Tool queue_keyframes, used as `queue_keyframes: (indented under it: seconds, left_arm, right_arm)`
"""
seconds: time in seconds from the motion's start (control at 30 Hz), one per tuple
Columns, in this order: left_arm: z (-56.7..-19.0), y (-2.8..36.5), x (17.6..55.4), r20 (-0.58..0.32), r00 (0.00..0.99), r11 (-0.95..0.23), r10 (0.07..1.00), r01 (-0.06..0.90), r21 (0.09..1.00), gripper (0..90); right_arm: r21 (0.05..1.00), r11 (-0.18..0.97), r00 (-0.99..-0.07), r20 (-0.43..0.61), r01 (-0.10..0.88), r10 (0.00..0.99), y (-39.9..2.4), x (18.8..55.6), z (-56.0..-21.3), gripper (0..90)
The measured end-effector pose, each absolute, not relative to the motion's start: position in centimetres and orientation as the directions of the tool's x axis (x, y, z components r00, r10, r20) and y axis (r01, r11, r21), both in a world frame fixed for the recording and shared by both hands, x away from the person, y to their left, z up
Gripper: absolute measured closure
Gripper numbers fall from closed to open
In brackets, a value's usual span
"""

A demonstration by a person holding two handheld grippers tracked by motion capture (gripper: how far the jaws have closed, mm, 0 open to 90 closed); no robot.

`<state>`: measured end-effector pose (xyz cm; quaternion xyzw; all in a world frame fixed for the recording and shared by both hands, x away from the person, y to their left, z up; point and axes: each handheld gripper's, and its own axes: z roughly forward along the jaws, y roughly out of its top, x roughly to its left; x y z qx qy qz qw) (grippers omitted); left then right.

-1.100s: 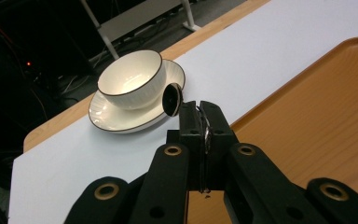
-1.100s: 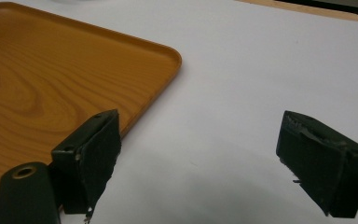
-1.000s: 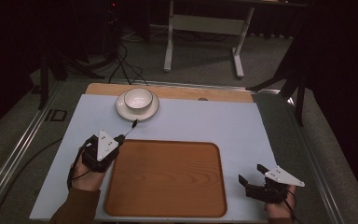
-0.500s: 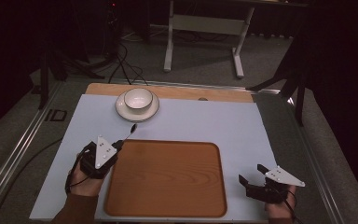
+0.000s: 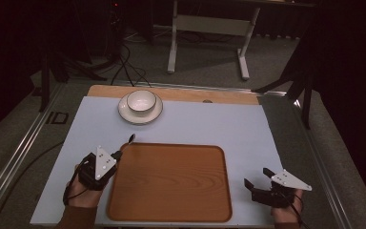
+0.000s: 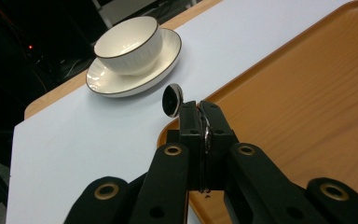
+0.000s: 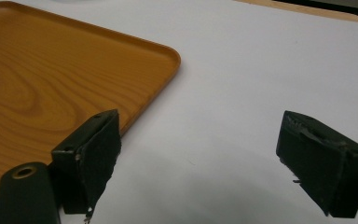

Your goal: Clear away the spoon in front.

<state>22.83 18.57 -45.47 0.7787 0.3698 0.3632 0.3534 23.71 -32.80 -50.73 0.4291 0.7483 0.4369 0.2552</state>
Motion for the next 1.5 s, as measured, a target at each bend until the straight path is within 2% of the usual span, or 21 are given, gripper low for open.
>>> queue_keyframes:
  seconds: [1.03, 1.27, 1.5]
  left_arm:
    - [-47.7, 19.7, 21.7, 0.261, 0.456, -0.453, 0.851, 0.385, 0.804, 88.4]
    - [-48.1, 19.2, 21.4, 0.303, 0.45, -0.489, 0.84, 0.386, 0.782, 88.0]
    - [-48.6, 19.1, 21.2, 0.3, 0.441, -0.483, 0.846, 0.395, 0.782, 82.1]
  right_arm:
    - [0.871, 0.255, -0.503, -0.01, 0.42, 0.864, -32.8, 23.7, -50.8, 13.7]
    - [0.87, 0.255, -0.502, -0.011, 0.421, 0.865, -32.8, 23.8, -50.8, 13.7]
    - [0.872, 0.257, -0.502, -0.014, 0.418, 0.865, -32.9, 23.7, -50.8, 13.7]
